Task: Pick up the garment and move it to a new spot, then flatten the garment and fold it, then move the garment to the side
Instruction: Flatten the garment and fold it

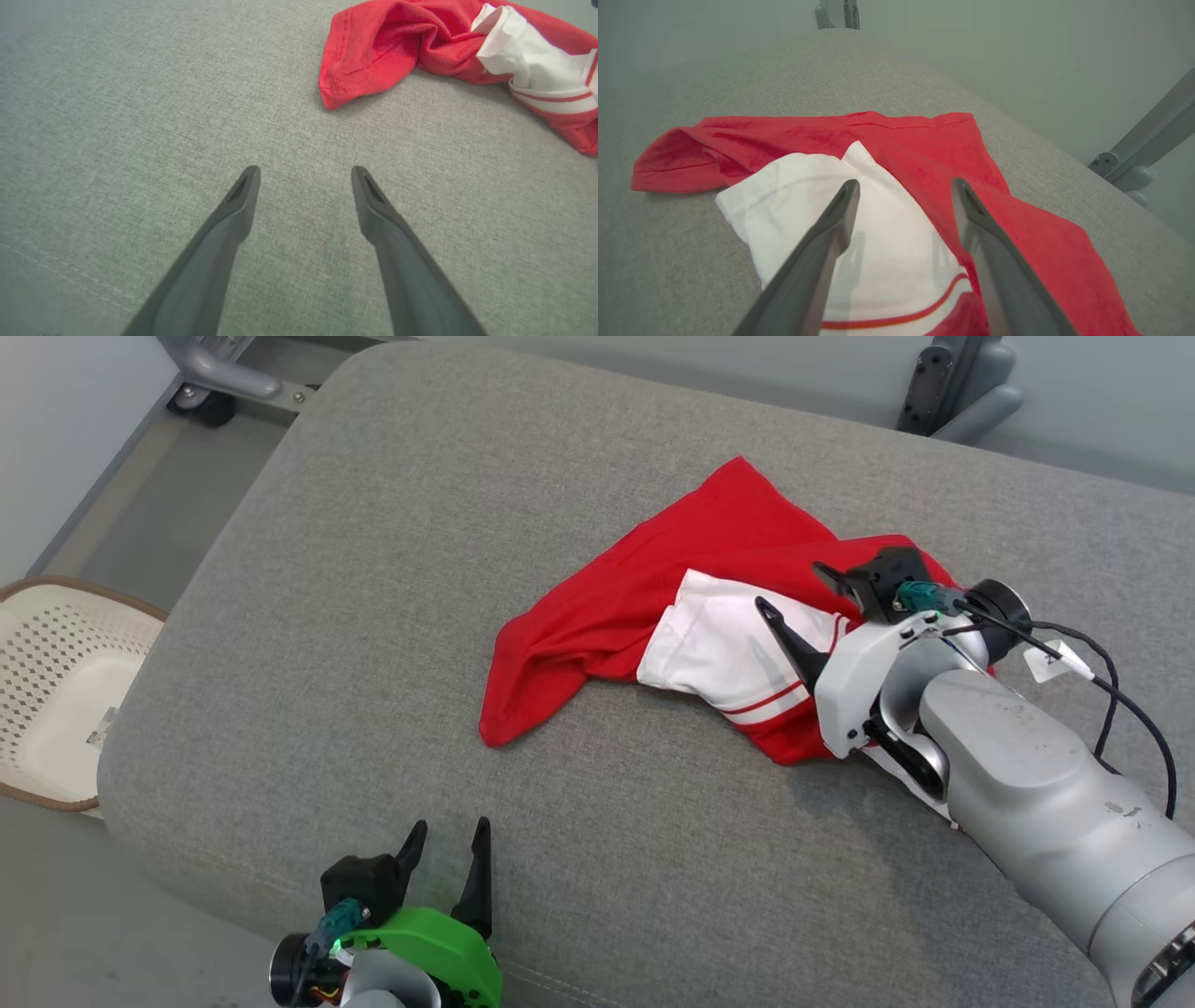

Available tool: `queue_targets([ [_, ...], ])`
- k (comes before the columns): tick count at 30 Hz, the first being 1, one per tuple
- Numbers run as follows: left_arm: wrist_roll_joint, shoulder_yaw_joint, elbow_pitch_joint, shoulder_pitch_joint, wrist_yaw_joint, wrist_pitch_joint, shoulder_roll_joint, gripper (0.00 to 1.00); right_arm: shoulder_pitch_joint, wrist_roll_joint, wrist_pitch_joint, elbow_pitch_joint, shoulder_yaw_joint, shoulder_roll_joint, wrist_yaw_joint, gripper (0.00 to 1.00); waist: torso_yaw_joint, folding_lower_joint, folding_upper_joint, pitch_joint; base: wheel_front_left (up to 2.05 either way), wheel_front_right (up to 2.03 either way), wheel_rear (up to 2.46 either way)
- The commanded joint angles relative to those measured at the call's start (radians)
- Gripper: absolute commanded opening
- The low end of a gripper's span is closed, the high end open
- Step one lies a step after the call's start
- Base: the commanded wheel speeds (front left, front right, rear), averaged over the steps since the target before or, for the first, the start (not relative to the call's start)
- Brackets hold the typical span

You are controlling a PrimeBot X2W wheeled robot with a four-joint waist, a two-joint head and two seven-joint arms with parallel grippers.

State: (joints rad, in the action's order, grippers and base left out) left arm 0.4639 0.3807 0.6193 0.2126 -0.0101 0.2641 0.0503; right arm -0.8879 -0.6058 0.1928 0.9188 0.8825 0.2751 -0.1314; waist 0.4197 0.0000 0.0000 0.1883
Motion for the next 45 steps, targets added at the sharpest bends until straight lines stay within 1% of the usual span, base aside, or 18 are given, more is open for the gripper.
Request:
queue_targets([
  [1,0.007,-0.002,-0.003,-0.009,-0.005,0.0,0.001,1.0,0.003,-0.004,0.009,0.007,-0.005,0.014,0.001,1.0,-0.005,0.0,0.0,0.013,0.0,0.0,0.0],
  [5,-0.003,-0.008,-0.007,-0.009,-0.007,0.0,0.001,1.0,0.029,-0.028,0.053,0.016,-0.029,0.025,0.001,1.0,-0.051,0.0,0.0,0.012,0.0,0.0,0.0],
  [9,-0.012,-0.014,-0.008,0.012,0.001,0.0,0.001,1.0,0.051,-0.038,0.068,0.0,-0.053,0.044,0.001,1.0,-0.098,0.0,0.0,0.01,0.0,0.0,0.0],
  [13,-0.015,-0.011,-0.008,0.03,0.004,0.0,0.002,1.0,0.087,-0.044,0.072,-0.014,-0.067,0.045,0.001,1.0,-0.129,0.0,0.0,0.009,0.0,0.0,0.0],
  [17,-0.009,-0.004,-0.004,0.035,0.001,0.0,0.002,1.0,0.105,-0.053,0.073,-0.017,-0.064,0.04,0.001,1.0,-0.138,0.0,0.0,0.01,0.0,0.0,0.0],
  [24,-0.01,-0.011,0.007,0.007,0.003,0.0,0.002,1.0,0.118,-0.08,0.052,-0.028,-0.042,0.041,0.001,1.0,-0.131,0.0,0.0,0.005,0.0,0.0,0.0],
  [25,-0.011,-0.013,0.009,0.003,0.004,0.0,0.002,1.0,0.121,-0.082,0.05,-0.03,-0.039,0.044,0.001,0.93,-0.13,0.0,0.0,0.003,0.0,0.0,0.0],
  [27,-0.015,-0.016,0.013,-0.001,0.005,0.0,0.002,1.0,0.131,-0.093,0.047,-0.035,-0.035,0.047,0.001,0.63,-0.13,0.0,0.0,-0.001,0.0,0.0,0.0],
  [28,-0.015,-0.017,0.014,-0.003,0.006,0.0,0.002,1.0,0.136,-0.097,0.043,-0.033,-0.036,0.049,0.001,0.45,-0.131,0.0,0.0,-0.004,0.0,0.0,0.0],
  [29,-0.015,-0.02,0.016,-0.005,0.006,0.0,0.002,1.0,0.139,-0.099,0.04,-0.034,-0.032,0.051,0.001,0.16,-0.132,0.0,0.0,-0.006,0.0,0.0,0.0],
  [30,-0.016,-0.022,0.017,-0.008,0.007,0.0,0.002,1.0,0.141,-0.099,0.042,-0.036,-0.029,0.052,0.001,0.01,-0.133,0.0,0.0,-0.009,0.0,0.0,0.0],
  [35,-0.017,-0.026,0.023,-0.007,0.011,0.0,0.002,1.0,0.147,-0.103,0.049,-0.044,-0.027,0.057,0.001,0.0,-0.138,0.0,0.0,-0.018,0.0,0.0,0.0],
  [39,-0.021,-0.021,0.019,-0.003,0.013,0.0,0.002,1.0,0.119,-0.096,0.063,-0.071,-0.05,0.059,0.001,0.0,-0.138,0.0,0.0,-0.019,0.0,0.0,0.0],
  [42,-0.023,-0.017,0.015,-0.001,0.017,0.0,0.002,1.0,0.078,-0.087,0.073,-0.103,-0.117,0.067,0.001,0.0,-0.134,0.0,0.0,-0.015,0.0,0.0,0.0],
  [45,-0.027,-0.011,0.017,0.005,0.019,0.0,0.002,1.0,0.01,-0.043,0.073,-0.12,-0.235,0.099,0.002,0.0,-0.119,0.0,0.0,0.0,0.0,0.0,0.0],
])
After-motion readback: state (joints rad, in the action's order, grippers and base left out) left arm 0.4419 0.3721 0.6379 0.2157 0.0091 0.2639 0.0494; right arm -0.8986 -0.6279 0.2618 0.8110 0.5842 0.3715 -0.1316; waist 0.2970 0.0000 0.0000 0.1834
